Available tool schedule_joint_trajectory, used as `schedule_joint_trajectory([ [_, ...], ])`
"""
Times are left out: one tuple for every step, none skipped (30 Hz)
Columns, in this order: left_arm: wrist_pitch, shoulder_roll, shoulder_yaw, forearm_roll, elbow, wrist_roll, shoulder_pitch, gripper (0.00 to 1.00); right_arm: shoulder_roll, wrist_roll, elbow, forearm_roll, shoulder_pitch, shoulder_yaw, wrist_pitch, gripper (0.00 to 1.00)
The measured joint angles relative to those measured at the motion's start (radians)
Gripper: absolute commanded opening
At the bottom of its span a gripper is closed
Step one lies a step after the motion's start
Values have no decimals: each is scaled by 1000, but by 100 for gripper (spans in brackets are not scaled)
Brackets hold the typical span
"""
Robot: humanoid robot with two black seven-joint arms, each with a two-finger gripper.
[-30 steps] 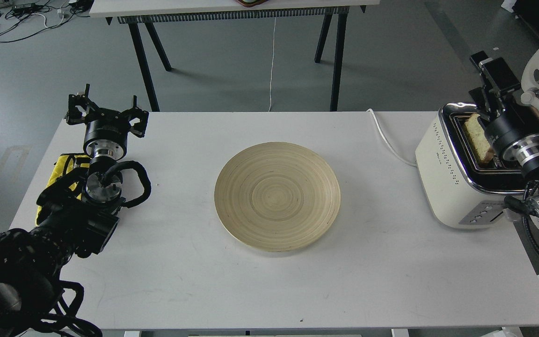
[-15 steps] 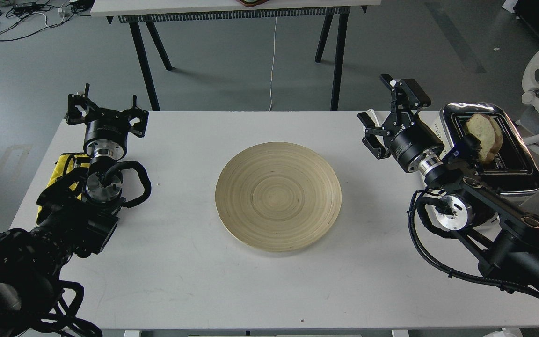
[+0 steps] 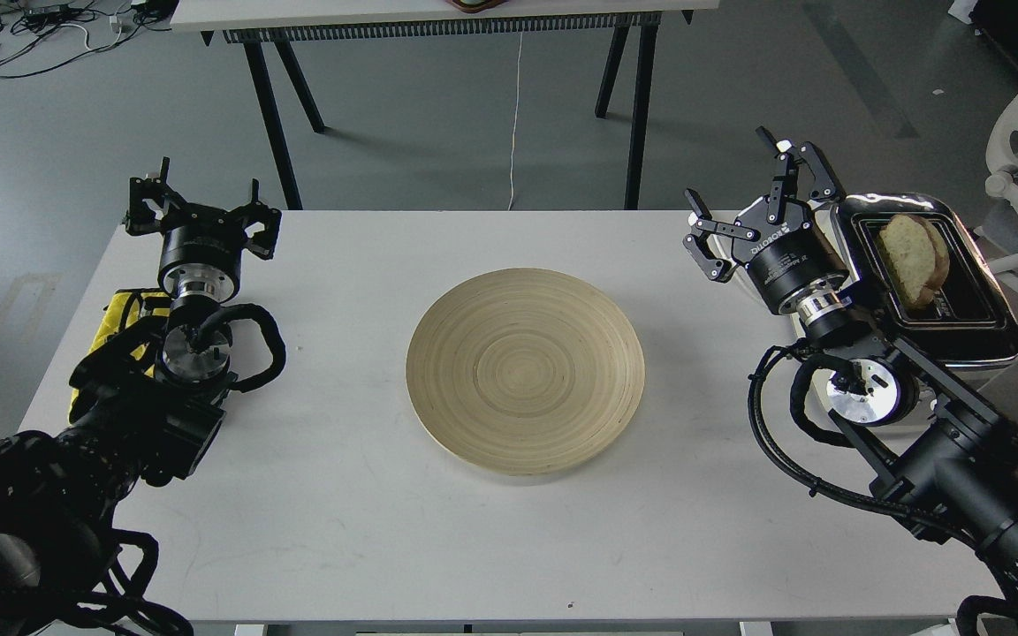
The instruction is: Put bread in toaster with right arm
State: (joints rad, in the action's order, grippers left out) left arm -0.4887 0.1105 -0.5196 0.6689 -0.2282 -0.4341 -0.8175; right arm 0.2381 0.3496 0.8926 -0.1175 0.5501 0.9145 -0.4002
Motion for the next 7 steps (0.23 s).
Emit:
schedule_joint_trajectory([
  [0,0,0,0,0,0,0,100,0,0,-2,12,-1,1,-3,97],
  [0,0,0,0,0,0,0,100,0,0,-4,20,-2,1,-4,97],
  [0,0,0,0,0,0,0,100,0,0,-5,26,-4,1,-5,97],
  [0,0,0,0,0,0,0,100,0,0,-5,29,-5,2,-6,97],
  [0,0,0,0,0,0,0,100,0,0,-6,31,-8,2,-6,97],
  [0,0,0,0,0,0,0,100,0,0,-6,32,-11,2,-6,97],
  [0,0,0,0,0,0,0,100,0,0,-6,32,-13,2,-6,97],
])
